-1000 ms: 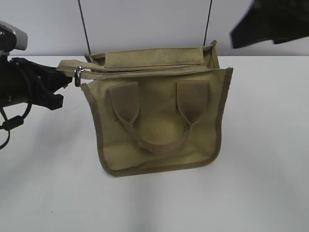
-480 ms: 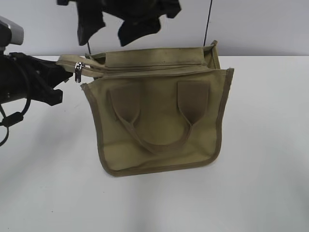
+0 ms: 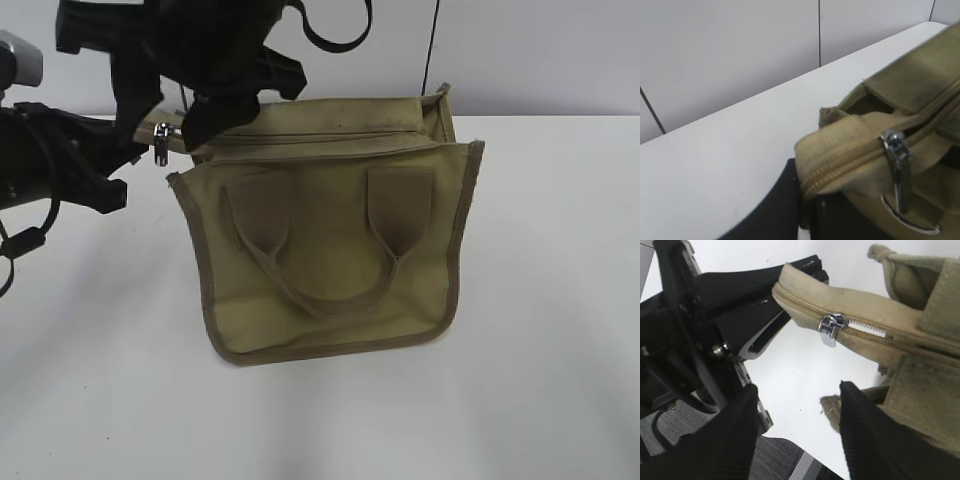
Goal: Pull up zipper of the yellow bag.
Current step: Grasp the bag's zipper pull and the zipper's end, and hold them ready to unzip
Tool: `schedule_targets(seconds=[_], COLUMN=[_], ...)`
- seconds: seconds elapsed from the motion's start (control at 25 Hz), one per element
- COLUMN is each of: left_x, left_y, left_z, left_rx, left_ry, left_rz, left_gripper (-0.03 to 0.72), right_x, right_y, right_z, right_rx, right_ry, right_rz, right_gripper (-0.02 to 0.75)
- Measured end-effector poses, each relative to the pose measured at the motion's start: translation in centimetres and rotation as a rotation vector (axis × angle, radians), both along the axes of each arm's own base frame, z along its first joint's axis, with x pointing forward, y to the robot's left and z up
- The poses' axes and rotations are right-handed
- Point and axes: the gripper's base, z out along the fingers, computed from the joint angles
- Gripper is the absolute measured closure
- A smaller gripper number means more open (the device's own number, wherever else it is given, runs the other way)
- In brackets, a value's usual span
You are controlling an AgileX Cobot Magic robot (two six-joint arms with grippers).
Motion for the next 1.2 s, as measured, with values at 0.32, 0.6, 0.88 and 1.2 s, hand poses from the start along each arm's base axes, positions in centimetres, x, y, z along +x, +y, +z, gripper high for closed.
schedule_targets(seconds=[0.32, 0.6, 0.88, 1.2], left_x=[-0.1, -0.1, -0.1, -0.1], left_y=[0.0, 0.0, 0.0, 0.0], left_z=[0.5, 0.5, 0.5, 0.5], left_rx=[-0.007, -0.008, -0.007, -0.008], left_ry=[-0.019, -0.02, -0.02, -0.019], left_rz=[-0.001, -0.001, -0.002, -0.002], left_gripper=[0.687, 0.687, 0.687, 0.687], right_x=[1.1, 1.6, 2.3, 2.5], right_y=[1.0, 1.3, 1.5, 1.8], right_z=[-2.5, -3.4, -4.2, -4.4], right_rx=[0.004, 0.003, 0.024, 0.047], right_ry=[0.012, 0.037, 0.056, 0.045], right_rz=[-0.031, -0.09, -0.19, -0.216], right_gripper=[0.372, 0.372, 0.411, 0.652])
